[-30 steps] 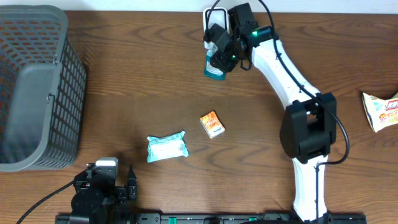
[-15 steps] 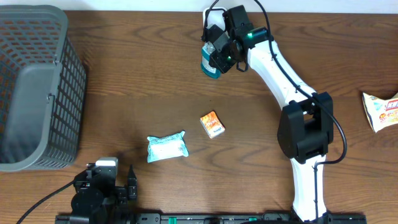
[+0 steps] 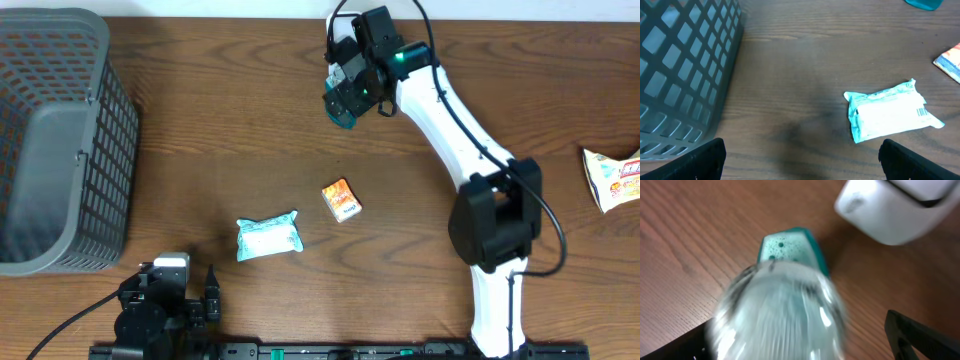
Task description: Scan the item barcode
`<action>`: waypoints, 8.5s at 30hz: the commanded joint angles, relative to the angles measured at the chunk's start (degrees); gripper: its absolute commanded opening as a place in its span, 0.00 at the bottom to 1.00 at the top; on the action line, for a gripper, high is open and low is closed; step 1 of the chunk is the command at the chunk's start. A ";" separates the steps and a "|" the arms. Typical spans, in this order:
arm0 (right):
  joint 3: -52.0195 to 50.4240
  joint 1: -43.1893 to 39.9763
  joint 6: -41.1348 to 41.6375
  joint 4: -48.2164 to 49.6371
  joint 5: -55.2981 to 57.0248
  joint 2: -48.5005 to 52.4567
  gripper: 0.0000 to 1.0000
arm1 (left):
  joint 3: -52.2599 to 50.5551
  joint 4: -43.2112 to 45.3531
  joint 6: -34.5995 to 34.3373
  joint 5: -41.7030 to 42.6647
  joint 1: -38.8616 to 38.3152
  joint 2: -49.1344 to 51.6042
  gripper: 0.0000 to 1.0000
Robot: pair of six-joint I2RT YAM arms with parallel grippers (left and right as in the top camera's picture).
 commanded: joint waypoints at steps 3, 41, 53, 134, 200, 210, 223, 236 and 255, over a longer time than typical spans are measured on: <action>0.76 2.84 3.26 0.66 8.17 -7.54 0.99 | -0.04 -0.04 -0.07 -0.48 0.13 0.07 0.98; 1.01 4.66 12.09 10.75 11.52 4.92 0.54 | -0.04 -0.04 -0.07 -0.48 0.13 0.07 0.98; 1.77 4.46 13.31 5.09 11.13 3.19 0.11 | -0.04 -0.04 -0.07 -0.48 0.13 0.04 0.98; 1.66 8.00 13.66 6.01 48.83 1.29 0.01 | -0.04 -0.04 -0.09 -0.48 0.13 0.07 0.98; 6.47 7.65 -33.53 70.51 57.46 14.29 0.01 | -0.04 -0.07 -0.09 -0.48 0.13 0.07 0.98; 21.62 8.20 -41.35 70.51 51.43 26.67 0.01 | -0.04 -0.07 -0.07 -0.48 0.13 0.04 0.98; 33.83 8.13 -58.10 70.53 44.98 37.57 0.01 | -0.04 -0.07 -0.07 -0.48 0.13 0.04 0.98; 33.86 10.12 -57.86 71.54 38.66 37.68 0.01 | -0.04 -0.04 -0.07 -0.48 0.13 0.07 0.98; 34.03 8.61 -57.68 67.21 50.95 30.10 0.01 | -0.04 -0.04 -0.07 -0.48 0.13 0.07 0.98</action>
